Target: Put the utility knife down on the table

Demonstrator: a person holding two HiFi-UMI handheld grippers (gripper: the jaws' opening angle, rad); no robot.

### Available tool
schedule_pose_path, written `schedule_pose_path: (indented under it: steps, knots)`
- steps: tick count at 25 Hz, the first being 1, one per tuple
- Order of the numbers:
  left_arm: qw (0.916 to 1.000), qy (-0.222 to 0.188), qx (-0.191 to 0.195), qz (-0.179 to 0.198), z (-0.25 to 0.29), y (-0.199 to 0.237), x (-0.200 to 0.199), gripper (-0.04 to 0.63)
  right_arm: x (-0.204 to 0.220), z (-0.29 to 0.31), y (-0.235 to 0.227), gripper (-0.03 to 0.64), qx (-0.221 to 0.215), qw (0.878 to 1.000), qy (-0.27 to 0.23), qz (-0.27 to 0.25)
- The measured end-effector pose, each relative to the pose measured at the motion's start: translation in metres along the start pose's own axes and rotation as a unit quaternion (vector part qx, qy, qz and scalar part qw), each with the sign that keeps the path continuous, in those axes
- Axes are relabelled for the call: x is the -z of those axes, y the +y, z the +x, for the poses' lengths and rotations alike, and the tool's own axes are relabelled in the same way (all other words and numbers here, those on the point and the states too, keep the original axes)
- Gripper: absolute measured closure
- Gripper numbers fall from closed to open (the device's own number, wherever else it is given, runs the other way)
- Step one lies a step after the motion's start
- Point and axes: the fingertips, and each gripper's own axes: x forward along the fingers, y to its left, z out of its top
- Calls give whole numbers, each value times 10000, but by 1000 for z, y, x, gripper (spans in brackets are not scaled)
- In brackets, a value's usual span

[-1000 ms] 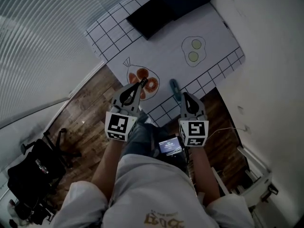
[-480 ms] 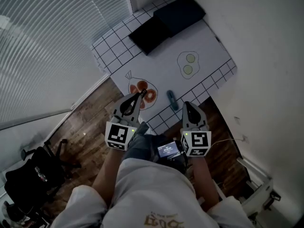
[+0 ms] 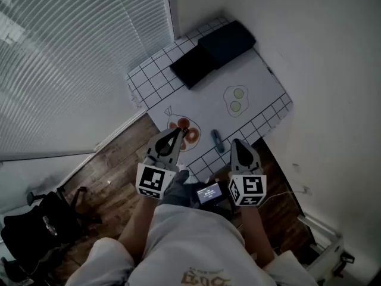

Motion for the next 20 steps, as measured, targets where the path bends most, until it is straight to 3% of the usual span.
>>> schedule_pose_path:
  steps: [20]
  knots:
    - [9990,-410,-186,75,-21,3,-42,588,-43,-19,-2,608,37,9991,-423,33]
